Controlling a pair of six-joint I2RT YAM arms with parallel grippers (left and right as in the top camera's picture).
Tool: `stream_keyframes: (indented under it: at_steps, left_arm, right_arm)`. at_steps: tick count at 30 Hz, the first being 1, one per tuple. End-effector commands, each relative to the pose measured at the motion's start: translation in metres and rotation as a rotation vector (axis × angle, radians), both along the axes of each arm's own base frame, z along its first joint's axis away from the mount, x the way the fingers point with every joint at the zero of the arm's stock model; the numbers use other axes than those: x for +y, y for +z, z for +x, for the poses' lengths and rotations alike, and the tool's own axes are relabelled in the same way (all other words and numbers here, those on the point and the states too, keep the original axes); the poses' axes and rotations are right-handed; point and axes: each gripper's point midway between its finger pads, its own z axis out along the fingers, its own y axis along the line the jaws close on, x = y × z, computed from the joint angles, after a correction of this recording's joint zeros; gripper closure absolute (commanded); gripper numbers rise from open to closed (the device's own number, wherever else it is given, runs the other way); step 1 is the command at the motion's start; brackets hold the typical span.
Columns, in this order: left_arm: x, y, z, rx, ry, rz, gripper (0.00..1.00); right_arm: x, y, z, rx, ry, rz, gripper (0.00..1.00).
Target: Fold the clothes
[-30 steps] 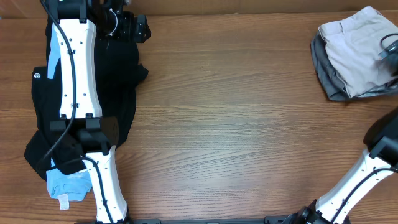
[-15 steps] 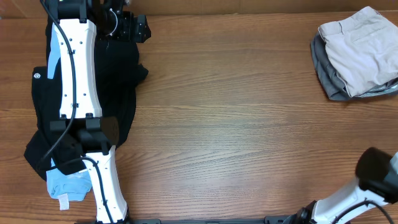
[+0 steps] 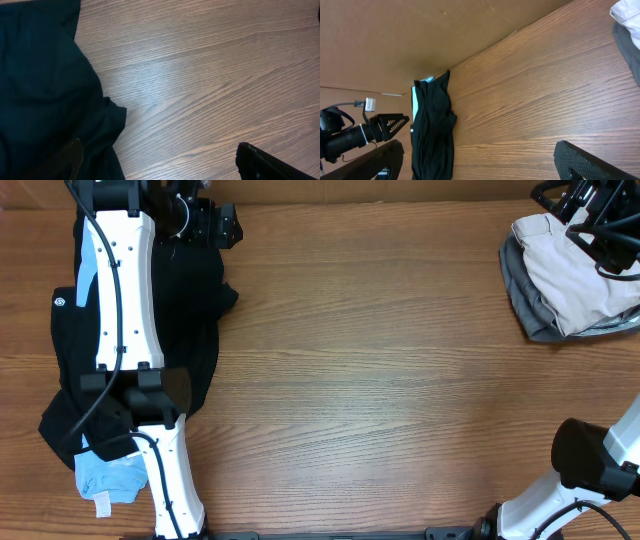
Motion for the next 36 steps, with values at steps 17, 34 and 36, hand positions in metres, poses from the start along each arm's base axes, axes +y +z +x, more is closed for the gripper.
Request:
stream_keyframes:
  at_steps: [17, 34, 36]
  left_arm:
    - [-0.003, 0.008, 0.000, -0.024, -0.008, 0.008, 0.00]
    - [-0.003, 0.008, 0.000, -0.024, -0.008, 0.008, 0.00]
    - [-0.003, 0.008, 0.000, -0.024, -0.008, 0.008, 0.00]
  right_arm:
    - [0.001, 0.045, -0.004, -0.291, 0.055, -0.540, 0.00]
    - [0.055, 0.026, -0.052, -0.613, 0.115, -0.547, 0.00]
    - [0.057, 0.009, -0.062, -0.631, 0.108, -0.534, 0.00]
